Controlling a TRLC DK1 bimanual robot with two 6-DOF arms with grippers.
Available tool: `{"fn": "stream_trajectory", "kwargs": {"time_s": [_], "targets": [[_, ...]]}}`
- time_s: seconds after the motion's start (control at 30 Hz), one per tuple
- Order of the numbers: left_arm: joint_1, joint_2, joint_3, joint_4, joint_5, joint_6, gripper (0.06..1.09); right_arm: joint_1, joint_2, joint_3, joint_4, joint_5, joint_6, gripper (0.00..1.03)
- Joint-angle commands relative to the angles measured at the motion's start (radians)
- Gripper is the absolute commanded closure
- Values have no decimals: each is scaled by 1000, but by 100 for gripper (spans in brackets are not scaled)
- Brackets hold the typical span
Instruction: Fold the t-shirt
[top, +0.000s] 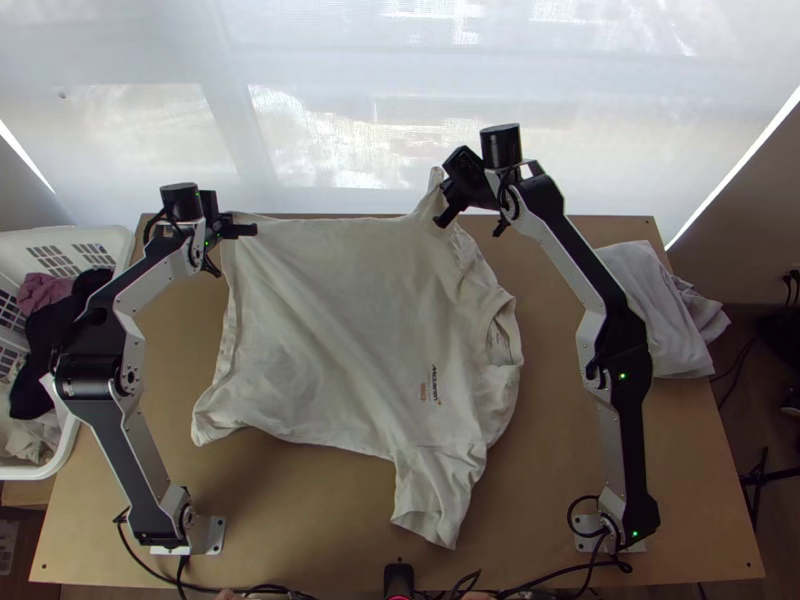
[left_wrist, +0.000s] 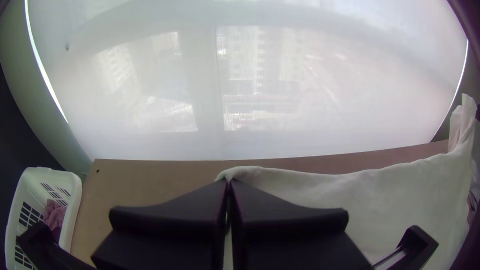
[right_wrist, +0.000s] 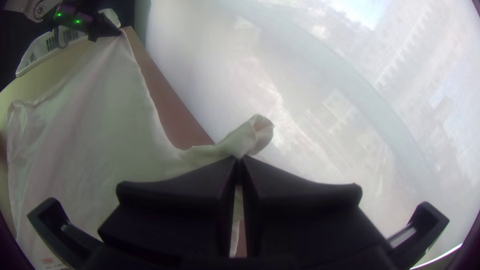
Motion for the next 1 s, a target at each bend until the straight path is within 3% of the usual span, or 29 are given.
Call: {"fn": "stream_trajectory", "kwargs": {"time_s": [0.0, 0.4, 0.97], "targets": [[5, 31, 34, 16, 7, -19, 105, 0, 8, -27, 33, 23, -5, 100], [-56, -168, -150, 70, 50, 14, 105, 15, -83, -144, 52, 22, 16, 100], [-28, -292, -360, 146, 48, 60, 105, 29, -394, -532, 133, 22, 36, 100]]}}
